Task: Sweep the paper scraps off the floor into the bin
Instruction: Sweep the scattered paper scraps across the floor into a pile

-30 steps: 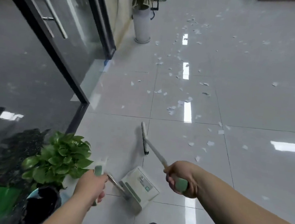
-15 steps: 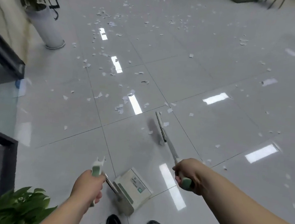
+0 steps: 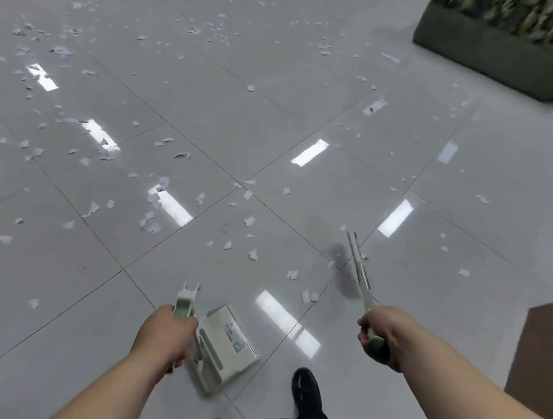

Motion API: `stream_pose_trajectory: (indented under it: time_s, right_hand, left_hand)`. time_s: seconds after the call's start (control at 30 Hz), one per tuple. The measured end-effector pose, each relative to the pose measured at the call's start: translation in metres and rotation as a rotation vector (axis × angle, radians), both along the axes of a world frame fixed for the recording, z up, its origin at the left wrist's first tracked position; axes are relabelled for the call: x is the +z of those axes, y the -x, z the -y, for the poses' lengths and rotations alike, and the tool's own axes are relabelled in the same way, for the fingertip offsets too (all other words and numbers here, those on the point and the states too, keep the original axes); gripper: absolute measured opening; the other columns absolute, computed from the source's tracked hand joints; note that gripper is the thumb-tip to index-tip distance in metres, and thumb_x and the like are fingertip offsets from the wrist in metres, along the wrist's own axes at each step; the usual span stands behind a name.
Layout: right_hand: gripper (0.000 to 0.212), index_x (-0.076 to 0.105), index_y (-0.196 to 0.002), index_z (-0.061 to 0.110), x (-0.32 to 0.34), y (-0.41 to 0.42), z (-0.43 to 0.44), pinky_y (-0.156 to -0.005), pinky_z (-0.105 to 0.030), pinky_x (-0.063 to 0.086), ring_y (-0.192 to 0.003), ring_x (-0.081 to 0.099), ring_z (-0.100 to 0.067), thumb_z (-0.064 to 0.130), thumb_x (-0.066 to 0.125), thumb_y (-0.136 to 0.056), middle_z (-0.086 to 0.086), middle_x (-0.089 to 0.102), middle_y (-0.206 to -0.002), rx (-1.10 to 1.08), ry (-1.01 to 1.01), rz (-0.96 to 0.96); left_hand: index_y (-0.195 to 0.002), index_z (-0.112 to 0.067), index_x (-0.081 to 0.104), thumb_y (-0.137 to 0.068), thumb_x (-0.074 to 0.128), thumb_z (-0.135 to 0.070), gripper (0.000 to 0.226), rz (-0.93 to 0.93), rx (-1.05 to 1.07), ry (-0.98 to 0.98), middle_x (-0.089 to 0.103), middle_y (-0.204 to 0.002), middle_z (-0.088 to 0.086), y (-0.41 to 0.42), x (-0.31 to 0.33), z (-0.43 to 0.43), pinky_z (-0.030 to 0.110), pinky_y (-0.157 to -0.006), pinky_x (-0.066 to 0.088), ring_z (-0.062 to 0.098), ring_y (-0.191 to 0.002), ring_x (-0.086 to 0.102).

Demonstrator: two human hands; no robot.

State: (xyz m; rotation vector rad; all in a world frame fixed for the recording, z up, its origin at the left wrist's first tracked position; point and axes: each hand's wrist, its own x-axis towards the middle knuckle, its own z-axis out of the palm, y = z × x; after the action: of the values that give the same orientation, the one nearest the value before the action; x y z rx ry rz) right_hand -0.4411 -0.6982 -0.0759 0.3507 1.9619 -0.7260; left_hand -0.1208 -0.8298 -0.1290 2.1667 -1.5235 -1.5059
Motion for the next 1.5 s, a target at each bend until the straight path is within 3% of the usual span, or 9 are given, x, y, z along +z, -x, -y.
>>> stream_pose_trajectory:
  time_s: [0.17,0.3,0.4,0.67,0.83,1.03,1.2,1.4,1.5]
  right_hand:
    - [0.004,0.058,-0.094,0.0,-0.007,-0.002,-0.011,-0.036,-0.024,0.051,-0.057,0.063,-0.024,-0.002,0.055,-0.095,-0.016,0.062,-0.087,-0.113,-0.039,-0.002]
    - [0.017,0.062,-0.105,0.003,-0.019,-0.012,-0.003,-0.038,-0.026,0.052,-0.035,0.061,-0.02,-0.001,0.058,-0.09,-0.014,0.066,-0.08,-0.194,-0.038,0.053]
    - [0.009,0.06,-0.099,0.0,-0.025,-0.031,0.019,-0.035,-0.027,0.052,-0.031,0.057,-0.021,0.0,0.058,-0.091,-0.016,0.063,-0.074,-0.254,0.003,0.145]
    - [0.012,0.059,-0.103,0.005,-0.046,-0.077,0.101,-0.037,-0.025,0.05,-0.035,0.06,-0.022,0.005,0.054,-0.093,-0.013,0.063,-0.073,-0.193,0.172,0.378]
    - [0.007,0.057,-0.091,0.004,-0.054,-0.056,0.157,-0.04,-0.027,0.055,-0.037,0.057,-0.018,0.009,0.062,-0.092,-0.009,0.06,-0.065,-0.198,0.26,0.545]
    - [0.023,0.054,-0.108,0.008,-0.06,-0.014,0.197,-0.034,-0.024,0.049,-0.039,0.058,-0.014,0.014,0.066,-0.089,-0.007,0.061,-0.068,-0.028,0.241,0.651]
    - [0.016,0.057,-0.105,0.009,-0.032,0.033,0.199,-0.035,-0.022,0.047,-0.037,0.054,-0.015,0.008,0.062,-0.09,-0.008,0.059,-0.066,0.027,0.26,0.566]
    - [0.005,0.058,-0.09,0.007,-0.006,0.112,0.179,-0.042,-0.023,0.049,-0.039,0.053,-0.02,0.004,0.054,-0.091,-0.009,0.055,-0.066,0.11,0.259,0.315]
    - [0.005,0.056,-0.091,0.006,-0.006,0.159,0.162,-0.048,-0.027,0.052,-0.049,0.056,-0.023,0.005,0.052,-0.094,-0.012,0.057,-0.077,0.128,0.217,0.221]
  left_hand:
    - [-0.092,-0.006,0.059,-0.083,0.052,-0.012,0.013,0.008,-0.051,0.008,0.057,-0.066,0.014,0.0,0.005,0.012,0.029,-0.05,0.037,0.028,-0.047,0.053]
    - [-0.089,-0.006,0.056,-0.08,0.049,-0.013,0.014,0.025,-0.084,-0.001,0.054,-0.064,0.013,-0.004,0.008,0.016,0.029,-0.047,0.036,0.027,-0.046,0.05]
    - [-0.087,-0.008,0.054,-0.081,0.049,-0.013,0.009,0.035,-0.084,0.0,0.054,-0.065,0.012,-0.002,0.012,0.02,0.028,-0.048,0.035,0.026,-0.047,0.049]
    - [-0.086,-0.009,0.054,-0.084,0.051,-0.011,0.004,0.056,-0.017,0.002,0.051,-0.068,0.01,0.005,0.025,0.031,0.031,-0.054,0.038,0.024,-0.044,0.046]
    - [-0.084,-0.01,0.053,-0.085,0.051,-0.009,0.002,0.078,0.074,-0.004,0.053,-0.067,0.009,0.012,0.033,0.039,0.029,-0.052,0.038,0.023,-0.045,0.048]
    - [-0.082,-0.011,0.051,-0.084,0.05,-0.007,0.004,0.102,0.144,-0.024,0.051,-0.066,0.008,0.043,0.036,0.061,0.029,-0.052,0.037,0.023,-0.043,0.047]
    - [-0.08,-0.011,0.05,-0.083,0.051,-0.009,0.004,0.108,0.093,-0.02,0.05,-0.061,0.009,0.098,0.035,0.08,0.03,-0.051,0.037,0.024,-0.043,0.046]
    - [-0.088,-0.008,0.053,-0.082,0.048,-0.009,0.007,0.177,-0.041,0.001,0.054,-0.065,0.011,0.17,0.034,0.106,0.02,-0.043,0.03,0.025,-0.042,0.048]
    - [-0.091,-0.008,0.053,-0.084,0.046,-0.007,0.01,0.204,-0.082,0.003,0.051,-0.066,0.011,0.199,0.033,0.119,0.02,-0.046,0.031,0.024,-0.043,0.048]
